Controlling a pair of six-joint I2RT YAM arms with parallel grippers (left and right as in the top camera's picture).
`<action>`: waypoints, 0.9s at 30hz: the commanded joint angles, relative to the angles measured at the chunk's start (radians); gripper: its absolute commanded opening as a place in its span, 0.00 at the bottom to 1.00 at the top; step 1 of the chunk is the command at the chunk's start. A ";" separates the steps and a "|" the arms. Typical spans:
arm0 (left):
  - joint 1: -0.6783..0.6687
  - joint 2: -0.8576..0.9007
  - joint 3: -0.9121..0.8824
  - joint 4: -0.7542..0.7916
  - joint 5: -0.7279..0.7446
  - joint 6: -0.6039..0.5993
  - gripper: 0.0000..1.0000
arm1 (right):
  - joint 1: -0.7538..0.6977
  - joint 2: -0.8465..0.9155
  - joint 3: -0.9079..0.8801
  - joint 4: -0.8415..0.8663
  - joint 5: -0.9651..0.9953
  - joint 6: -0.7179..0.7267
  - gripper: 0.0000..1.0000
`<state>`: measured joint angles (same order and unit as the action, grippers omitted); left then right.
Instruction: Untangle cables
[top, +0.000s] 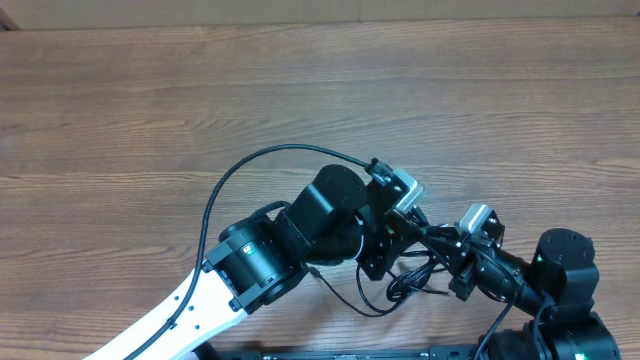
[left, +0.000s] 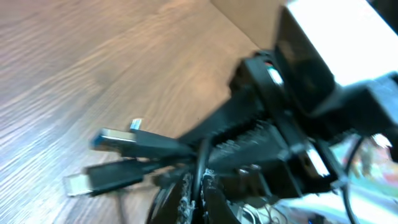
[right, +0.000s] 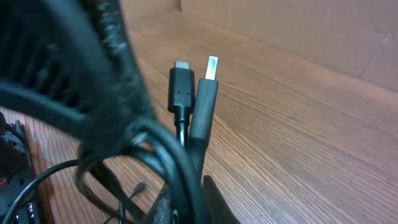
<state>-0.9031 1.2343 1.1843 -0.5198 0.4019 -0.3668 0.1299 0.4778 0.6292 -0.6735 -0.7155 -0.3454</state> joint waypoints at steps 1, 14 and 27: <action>0.040 -0.005 0.010 -0.002 -0.259 -0.085 0.04 | 0.005 -0.011 0.013 0.006 -0.096 -0.022 0.04; 0.100 -0.004 0.010 -0.092 -0.111 0.023 0.20 | 0.005 -0.011 0.013 0.043 0.164 0.266 0.04; 0.100 -0.004 0.010 0.001 0.122 0.076 0.53 | 0.005 -0.011 0.013 0.093 0.237 0.451 0.04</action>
<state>-0.8097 1.2346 1.1843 -0.5159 0.4908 -0.3187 0.1326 0.4774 0.6292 -0.6048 -0.4889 0.0254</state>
